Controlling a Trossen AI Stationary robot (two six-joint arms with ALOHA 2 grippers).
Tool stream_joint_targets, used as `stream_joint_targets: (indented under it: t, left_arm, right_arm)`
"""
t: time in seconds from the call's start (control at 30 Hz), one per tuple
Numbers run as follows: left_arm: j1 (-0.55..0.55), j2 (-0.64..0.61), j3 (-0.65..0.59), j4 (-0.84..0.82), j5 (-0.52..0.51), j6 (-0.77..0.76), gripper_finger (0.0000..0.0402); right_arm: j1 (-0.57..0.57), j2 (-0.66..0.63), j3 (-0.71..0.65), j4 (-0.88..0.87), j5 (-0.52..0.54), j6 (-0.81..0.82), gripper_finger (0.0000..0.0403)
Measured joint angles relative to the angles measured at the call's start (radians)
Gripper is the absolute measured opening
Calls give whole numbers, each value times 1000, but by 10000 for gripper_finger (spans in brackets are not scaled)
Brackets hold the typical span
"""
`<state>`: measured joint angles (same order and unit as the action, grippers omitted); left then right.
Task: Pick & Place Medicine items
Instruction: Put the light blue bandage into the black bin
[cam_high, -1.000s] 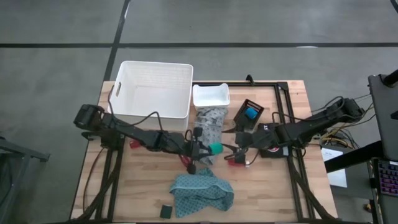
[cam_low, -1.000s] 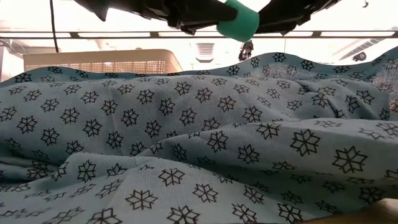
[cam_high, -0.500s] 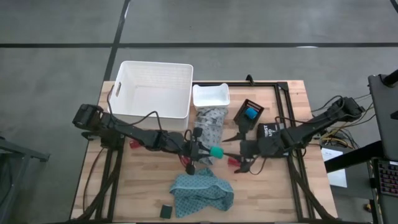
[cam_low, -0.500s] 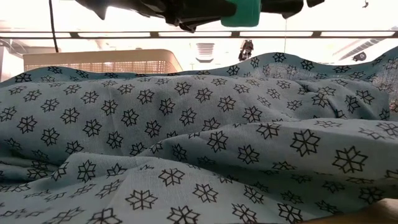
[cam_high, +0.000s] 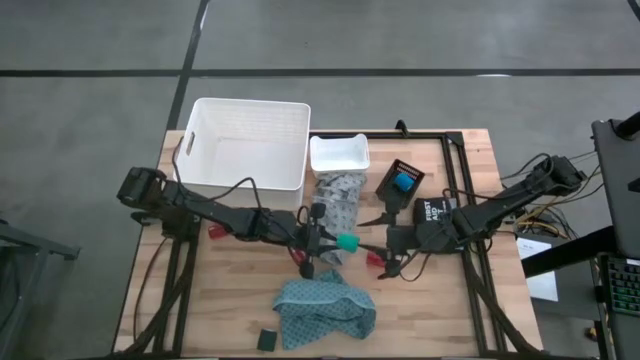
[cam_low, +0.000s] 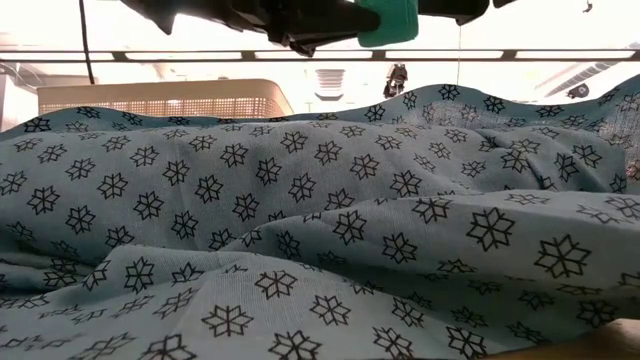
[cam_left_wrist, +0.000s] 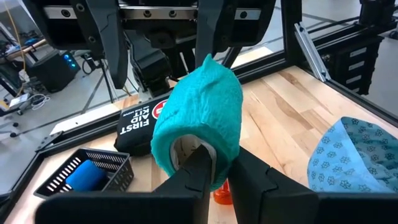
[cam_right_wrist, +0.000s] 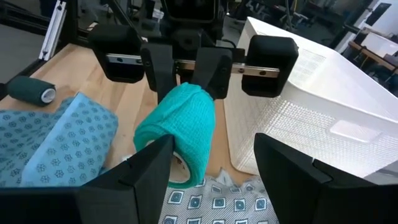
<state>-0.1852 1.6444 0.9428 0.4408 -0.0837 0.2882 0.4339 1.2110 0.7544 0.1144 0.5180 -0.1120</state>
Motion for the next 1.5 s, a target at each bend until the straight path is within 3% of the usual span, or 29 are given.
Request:
stream_joint_targets:
  t: [0.57, 1.37, 1.5]
  left_arm:
    - [0, -2, 0, 37, 10, 0, 47]
    - [-1, -10, 4, 44, 4, -3, 47]
    - [1, -9, 3, 21, 4, 1, 47]
  right_arm:
    - [-1, 0, -2, -12, 6, 4, 226]
    - [0, -29, -7, -187, 3, 78, 226]
    - [1, -36, -7, -183, 48, 75, 226]
